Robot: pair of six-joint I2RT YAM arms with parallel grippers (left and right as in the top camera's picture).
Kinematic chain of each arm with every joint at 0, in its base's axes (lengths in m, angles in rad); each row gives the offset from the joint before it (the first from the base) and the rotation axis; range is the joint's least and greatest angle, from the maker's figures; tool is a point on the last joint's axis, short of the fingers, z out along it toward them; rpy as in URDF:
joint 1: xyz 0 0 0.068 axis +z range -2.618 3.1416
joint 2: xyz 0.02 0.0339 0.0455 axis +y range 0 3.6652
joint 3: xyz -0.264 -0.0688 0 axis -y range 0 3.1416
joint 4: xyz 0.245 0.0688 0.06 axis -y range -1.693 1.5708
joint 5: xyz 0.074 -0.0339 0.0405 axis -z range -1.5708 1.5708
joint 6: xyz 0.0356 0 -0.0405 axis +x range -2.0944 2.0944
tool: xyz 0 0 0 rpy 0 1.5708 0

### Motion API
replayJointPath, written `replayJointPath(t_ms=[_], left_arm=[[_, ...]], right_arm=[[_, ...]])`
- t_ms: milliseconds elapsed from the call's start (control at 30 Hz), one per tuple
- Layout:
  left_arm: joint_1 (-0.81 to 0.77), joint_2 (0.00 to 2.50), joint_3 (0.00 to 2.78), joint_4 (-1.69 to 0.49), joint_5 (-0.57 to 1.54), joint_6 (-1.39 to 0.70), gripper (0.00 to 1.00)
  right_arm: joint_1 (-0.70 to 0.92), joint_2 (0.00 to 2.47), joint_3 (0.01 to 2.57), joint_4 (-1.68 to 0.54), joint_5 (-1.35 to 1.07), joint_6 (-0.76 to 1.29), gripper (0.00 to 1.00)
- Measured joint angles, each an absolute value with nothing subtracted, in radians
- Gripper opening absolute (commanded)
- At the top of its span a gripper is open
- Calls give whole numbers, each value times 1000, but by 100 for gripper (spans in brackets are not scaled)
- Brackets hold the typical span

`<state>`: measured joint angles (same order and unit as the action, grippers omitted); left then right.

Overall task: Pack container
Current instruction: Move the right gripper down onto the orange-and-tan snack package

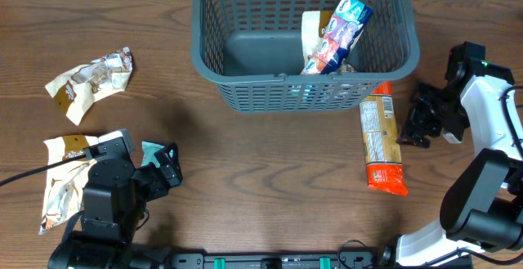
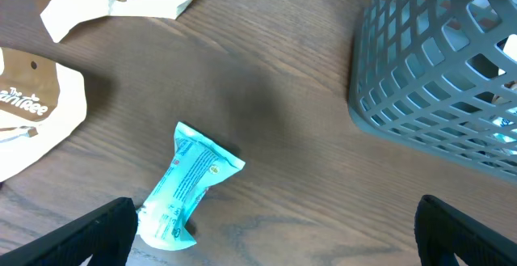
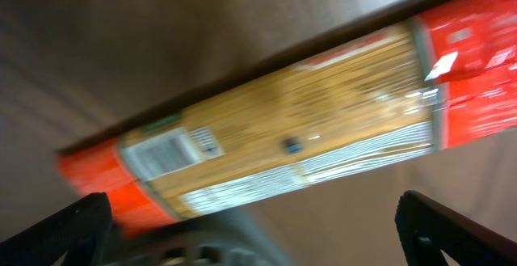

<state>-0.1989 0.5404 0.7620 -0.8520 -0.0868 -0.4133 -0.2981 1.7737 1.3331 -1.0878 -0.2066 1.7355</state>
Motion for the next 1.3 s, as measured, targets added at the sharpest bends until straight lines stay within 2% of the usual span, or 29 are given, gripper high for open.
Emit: replayJointPath(t_ms=[267,467,800,1000,1133,1300], left_arm=[[-199,540,762,-852,-87,-413,99],[-199,540,762,-852,-87,-413,99],[-199,540,762,-852,-87,-413,99],[-199,540,762,-852,-87,-413,99],[-199,540,762,-852,-87,-413,99],[-199,540,762,-852,-87,-413,99]], right_arm=[[-298,1774,1333,-1048,-162,1901,99],[-298,1774,1333,-1048,-68,1902,99],[-298,1774,1332,-1168,213,1435,99],[-298,1774,1332,-1152,368,1026,99],[-296,1774,1332,-1103,362,774,99],[-286,1774,1332,-1056,215,432,99]])
